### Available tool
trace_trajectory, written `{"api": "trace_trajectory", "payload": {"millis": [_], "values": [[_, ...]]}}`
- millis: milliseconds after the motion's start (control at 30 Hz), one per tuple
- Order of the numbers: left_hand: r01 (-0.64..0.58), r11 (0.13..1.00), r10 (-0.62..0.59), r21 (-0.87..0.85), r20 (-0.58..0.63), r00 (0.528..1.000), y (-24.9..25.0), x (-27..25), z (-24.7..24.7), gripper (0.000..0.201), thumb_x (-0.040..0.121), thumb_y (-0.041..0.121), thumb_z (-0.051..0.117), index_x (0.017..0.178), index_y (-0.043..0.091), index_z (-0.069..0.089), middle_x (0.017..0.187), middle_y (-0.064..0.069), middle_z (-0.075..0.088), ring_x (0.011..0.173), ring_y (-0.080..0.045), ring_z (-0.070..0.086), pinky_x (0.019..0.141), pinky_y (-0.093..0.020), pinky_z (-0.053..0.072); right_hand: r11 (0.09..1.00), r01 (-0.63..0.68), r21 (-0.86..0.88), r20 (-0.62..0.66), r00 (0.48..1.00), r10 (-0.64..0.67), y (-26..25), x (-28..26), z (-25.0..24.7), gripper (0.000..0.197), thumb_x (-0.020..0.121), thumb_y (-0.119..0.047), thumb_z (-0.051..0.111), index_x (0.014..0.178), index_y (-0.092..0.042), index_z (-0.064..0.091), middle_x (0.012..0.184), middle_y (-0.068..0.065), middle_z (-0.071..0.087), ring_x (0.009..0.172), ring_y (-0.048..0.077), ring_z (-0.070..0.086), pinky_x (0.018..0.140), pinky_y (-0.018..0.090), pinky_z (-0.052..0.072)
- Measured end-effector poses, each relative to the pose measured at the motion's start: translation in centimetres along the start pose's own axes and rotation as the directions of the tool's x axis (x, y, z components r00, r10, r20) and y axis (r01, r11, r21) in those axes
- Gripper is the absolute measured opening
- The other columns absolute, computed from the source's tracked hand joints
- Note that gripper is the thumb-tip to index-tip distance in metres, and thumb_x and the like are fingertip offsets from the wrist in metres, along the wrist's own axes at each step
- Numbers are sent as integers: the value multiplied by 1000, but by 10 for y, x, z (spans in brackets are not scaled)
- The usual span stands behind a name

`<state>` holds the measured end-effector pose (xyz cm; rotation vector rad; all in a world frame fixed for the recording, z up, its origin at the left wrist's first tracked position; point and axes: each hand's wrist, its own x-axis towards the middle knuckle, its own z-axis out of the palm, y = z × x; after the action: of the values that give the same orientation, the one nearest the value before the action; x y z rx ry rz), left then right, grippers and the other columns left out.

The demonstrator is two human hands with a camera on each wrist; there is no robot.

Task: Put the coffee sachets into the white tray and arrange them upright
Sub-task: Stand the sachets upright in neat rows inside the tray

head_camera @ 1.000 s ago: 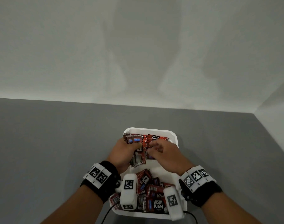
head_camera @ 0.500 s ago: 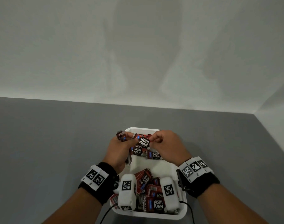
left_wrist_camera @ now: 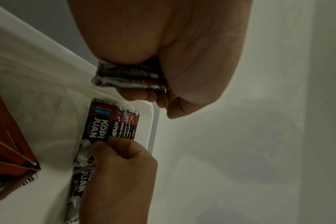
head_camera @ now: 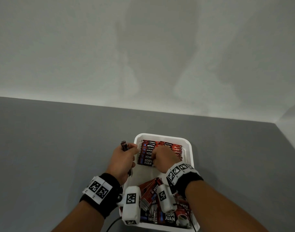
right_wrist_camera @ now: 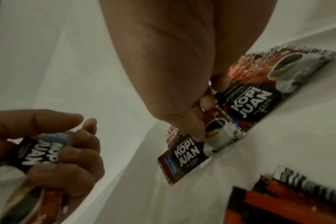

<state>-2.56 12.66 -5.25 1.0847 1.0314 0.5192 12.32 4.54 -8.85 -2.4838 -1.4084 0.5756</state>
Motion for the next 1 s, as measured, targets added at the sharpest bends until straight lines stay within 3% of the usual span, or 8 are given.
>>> {"api": "trace_trajectory", "payload": {"millis": [200,367,500,567,700,767,833,1000], "values": [[101,991,-102,-82,-5,995,5,-1,0,35,82,-10,39,105,1,63,76,-8,49,60,-19,47,54,-31,41,992,47,-113,-32,998,-51,1,6,8,20,89,-7,64,104,-14,76,110,7,71,105,26,65,96,38,54],[105,990,-98,-96,68,993,3,-3,2,32,86,-16,45,111,-1,60,90,-21,60,78,-33,64,76,-45,58,998,57,-39,-69,996,-60,4,2,7,16,89,-9,64,99,-13,76,105,5,70,102,23,65,93,33,53],[10,996,-1,-89,99,995,3,-6,4,15,91,-11,61,99,-3,70,87,-22,75,76,-33,74,66,-40,62,979,18,205,-179,984,20,10,-7,-14,15,88,-10,63,92,-17,76,97,-3,72,93,13,64,86,25,52],[-14,996,23,-93,100,995,3,-6,8,13,92,-5,65,100,-1,74,93,-22,76,83,-34,75,71,-41,62,906,-8,423,-204,973,104,11,-16,-28,15,85,-13,67,89,-24,76,86,-11,72,82,3,66,78,17,51],[-42,993,63,-111,196,978,6,-7,23,16,92,1,67,106,-2,73,103,-28,73,96,-44,72,88,-56,58,713,-9,701,-22,999,33,4,-39,-51,23,75,-29,79,97,-26,73,83,0,77,80,14,73,79,32,58],[-49,992,75,-114,239,968,7,-9,31,17,91,1,67,106,-4,72,105,-30,72,98,-47,71,89,-60,56,719,11,695,-42,999,26,3,-47,-58,26,76,-19,83,100,-21,73,83,5,78,82,21,75,80,35,59],[-42,992,71,-119,249,966,9,-10,34,15,90,-2,67,104,-5,71,102,-31,72,94,-47,71,87,-60,57,752,17,659,-84,995,51,9,-52,-66,21,78,-10,83,97,-16,74,81,4,78,75,15,75,73,30,59],[-131,991,126,-2,286,950,7,-13,36,17,90,-4,67,105,1,73,100,-23,75,91,-42,74,81,-52,60,856,37,515,-96,995,15,19,-57,-73,12,84,-18,80,84,-28,73,73,-1,74,57,2,60,57,14,44]]}}
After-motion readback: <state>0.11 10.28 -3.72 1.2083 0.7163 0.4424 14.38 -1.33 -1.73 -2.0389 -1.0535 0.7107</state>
